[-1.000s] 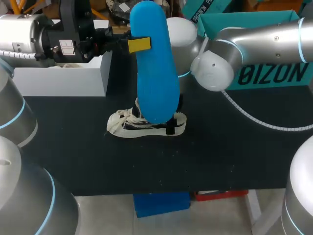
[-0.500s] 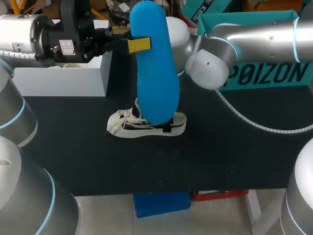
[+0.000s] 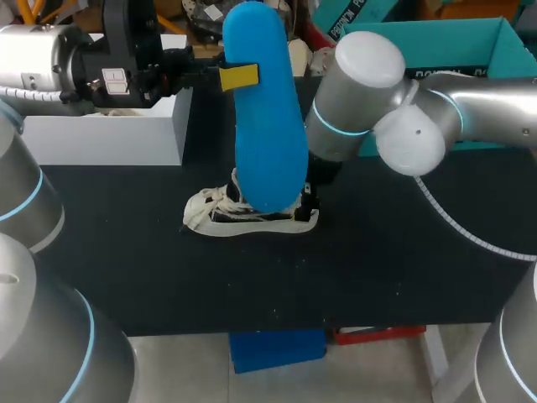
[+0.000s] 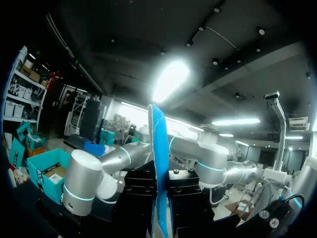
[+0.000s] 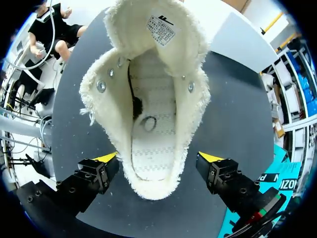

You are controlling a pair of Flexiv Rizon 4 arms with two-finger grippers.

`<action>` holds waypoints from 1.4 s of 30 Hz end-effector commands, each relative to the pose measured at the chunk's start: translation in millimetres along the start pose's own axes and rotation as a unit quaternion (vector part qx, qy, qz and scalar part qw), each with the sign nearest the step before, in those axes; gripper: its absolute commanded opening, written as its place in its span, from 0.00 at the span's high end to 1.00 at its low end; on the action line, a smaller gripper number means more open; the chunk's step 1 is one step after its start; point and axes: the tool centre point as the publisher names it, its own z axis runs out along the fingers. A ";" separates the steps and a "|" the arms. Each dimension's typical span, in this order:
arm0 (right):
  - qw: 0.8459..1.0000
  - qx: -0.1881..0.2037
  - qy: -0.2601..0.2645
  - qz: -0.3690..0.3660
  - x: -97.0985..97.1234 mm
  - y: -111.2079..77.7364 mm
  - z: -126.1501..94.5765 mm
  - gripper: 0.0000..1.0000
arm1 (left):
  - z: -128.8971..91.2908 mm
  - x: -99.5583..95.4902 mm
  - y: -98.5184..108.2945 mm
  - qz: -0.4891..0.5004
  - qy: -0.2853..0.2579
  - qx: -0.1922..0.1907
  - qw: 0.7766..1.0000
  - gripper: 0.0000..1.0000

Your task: Take the shoe out of the shoebox, open the shoe tongue, remove and reinsert the insole, then place the shoe into the shoebox

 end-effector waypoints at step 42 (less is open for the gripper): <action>0.956 -0.287 0.054 0.020 -0.8 -17.3 5.5 0.00 | 1.2 0.4 1.2 0.001 -0.002 0.001 1.000 1.00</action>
